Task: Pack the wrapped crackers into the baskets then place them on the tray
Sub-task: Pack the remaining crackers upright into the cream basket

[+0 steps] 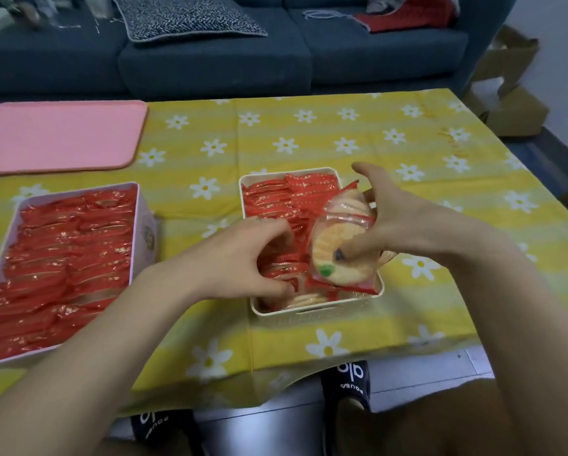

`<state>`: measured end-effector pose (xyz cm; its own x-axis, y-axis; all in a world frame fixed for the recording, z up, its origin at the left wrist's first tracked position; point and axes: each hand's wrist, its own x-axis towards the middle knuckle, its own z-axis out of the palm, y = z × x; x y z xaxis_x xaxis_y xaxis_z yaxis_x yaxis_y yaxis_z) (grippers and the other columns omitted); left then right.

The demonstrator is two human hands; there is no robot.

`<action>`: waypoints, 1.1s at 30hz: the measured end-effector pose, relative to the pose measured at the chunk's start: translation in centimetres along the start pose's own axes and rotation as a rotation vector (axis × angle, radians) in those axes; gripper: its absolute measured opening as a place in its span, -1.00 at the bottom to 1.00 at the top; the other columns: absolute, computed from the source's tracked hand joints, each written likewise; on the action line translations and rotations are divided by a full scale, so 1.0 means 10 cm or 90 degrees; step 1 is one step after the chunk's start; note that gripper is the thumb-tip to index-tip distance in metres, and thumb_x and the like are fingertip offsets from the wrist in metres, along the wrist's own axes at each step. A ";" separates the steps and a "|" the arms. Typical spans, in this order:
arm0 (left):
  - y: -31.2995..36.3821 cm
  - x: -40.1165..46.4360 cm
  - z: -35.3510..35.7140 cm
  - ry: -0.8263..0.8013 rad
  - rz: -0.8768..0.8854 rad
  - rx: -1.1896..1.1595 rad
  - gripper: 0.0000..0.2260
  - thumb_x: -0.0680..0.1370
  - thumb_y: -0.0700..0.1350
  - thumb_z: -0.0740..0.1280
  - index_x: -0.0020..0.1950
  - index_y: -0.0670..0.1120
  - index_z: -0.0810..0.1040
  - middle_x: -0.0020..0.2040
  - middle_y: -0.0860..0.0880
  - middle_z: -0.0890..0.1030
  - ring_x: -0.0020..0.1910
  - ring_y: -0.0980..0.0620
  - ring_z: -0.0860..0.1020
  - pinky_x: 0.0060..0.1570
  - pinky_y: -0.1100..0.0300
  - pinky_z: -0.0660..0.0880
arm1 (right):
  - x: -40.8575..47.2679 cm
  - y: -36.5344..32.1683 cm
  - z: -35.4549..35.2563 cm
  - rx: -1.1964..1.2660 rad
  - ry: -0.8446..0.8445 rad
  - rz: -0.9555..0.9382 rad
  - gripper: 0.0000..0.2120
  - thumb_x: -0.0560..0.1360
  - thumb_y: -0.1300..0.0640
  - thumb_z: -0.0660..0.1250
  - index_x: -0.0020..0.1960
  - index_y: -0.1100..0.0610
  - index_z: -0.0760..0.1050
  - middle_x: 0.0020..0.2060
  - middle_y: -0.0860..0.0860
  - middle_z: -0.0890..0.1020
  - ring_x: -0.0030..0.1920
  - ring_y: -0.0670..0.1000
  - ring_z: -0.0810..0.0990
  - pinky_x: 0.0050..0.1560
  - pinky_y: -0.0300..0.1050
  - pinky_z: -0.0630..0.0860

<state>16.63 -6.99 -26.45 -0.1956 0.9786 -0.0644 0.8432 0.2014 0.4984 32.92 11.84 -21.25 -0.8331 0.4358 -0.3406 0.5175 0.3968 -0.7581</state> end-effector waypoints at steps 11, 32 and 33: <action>-0.04 0.07 -0.05 0.084 0.008 -0.015 -0.69 0.39 0.11 0.35 0.09 0.04 0.55 -0.09 0.20 0.53 -0.03 0.09 0.47 -0.03 0.17 0.40 | 0.02 -0.10 0.19 -0.264 -0.082 -0.042 0.13 0.22 -0.12 0.62 0.58 -0.24 -0.02 0.33 -0.12 0.28 0.37 -0.04 0.33 0.35 -0.10 0.38; 0.16 0.28 0.03 -0.116 -0.092 -0.332 -0.74 0.48 -0.02 0.21 -0.15 0.06 0.71 0.15 0.28 0.50 0.18 0.31 0.48 0.22 0.23 0.38 | 0.19 0.05 0.13 0.016 0.123 -0.025 -0.74 0.44 0.29 0.40 0.07 0.03 0.57 -0.22 -0.05 0.68 -0.30 -0.08 0.61 -0.39 -0.26 0.44; 0.15 0.28 0.03 -0.102 -0.090 -0.322 -0.70 0.54 -0.03 0.18 -0.15 0.07 0.72 0.15 0.26 0.50 0.18 0.28 0.49 0.22 0.23 0.39 | 0.20 0.06 0.14 0.001 0.142 -0.030 -0.75 0.44 0.31 0.39 0.05 0.04 0.59 -0.23 -0.06 0.66 -0.29 -0.05 0.60 -0.39 -0.25 0.45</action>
<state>17.57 -3.93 -26.15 -0.1778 0.9456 -0.2724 0.4602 0.3246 0.8263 31.25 11.80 -23.18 -0.7925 0.5849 -0.1729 0.4783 0.4200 -0.7712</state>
